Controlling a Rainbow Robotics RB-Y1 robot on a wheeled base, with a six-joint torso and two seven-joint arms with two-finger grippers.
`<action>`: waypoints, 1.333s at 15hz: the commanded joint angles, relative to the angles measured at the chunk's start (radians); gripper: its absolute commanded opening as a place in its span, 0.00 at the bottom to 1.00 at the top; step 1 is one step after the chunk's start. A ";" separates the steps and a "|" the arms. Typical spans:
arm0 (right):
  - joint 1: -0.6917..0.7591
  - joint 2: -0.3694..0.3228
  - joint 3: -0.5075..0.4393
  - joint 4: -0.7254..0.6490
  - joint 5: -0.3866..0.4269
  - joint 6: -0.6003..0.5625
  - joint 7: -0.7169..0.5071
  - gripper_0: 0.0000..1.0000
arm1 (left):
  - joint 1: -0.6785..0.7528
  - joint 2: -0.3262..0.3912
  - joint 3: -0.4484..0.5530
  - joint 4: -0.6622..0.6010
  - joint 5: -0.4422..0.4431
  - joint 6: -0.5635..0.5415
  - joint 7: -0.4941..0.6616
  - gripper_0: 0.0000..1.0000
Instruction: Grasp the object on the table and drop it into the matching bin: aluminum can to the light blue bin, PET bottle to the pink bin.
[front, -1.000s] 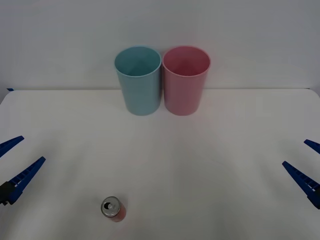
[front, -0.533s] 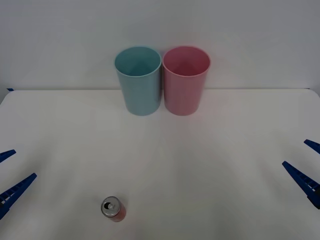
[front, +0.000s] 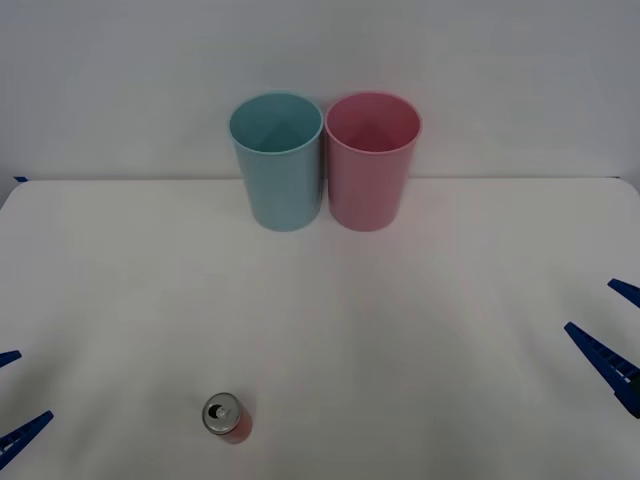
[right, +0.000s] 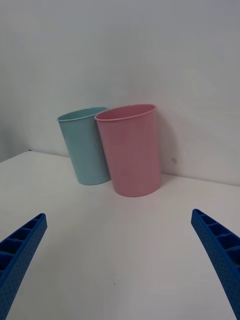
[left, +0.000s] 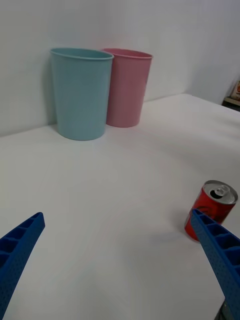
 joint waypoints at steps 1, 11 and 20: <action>0.000 0.000 0.000 0.000 0.000 0.000 0.000 1.00 | -0.005 0.034 -0.045 0.081 0.008 -0.032 -0.095 1.00; 0.000 0.000 0.000 0.000 0.000 0.000 0.000 1.00 | 0.012 0.052 -0.246 0.154 0.017 -0.055 -0.273 1.00; 0.000 0.000 0.000 0.000 0.000 0.000 0.000 1.00 | -0.091 -0.051 -0.298 0.177 -0.073 -0.045 -0.279 1.00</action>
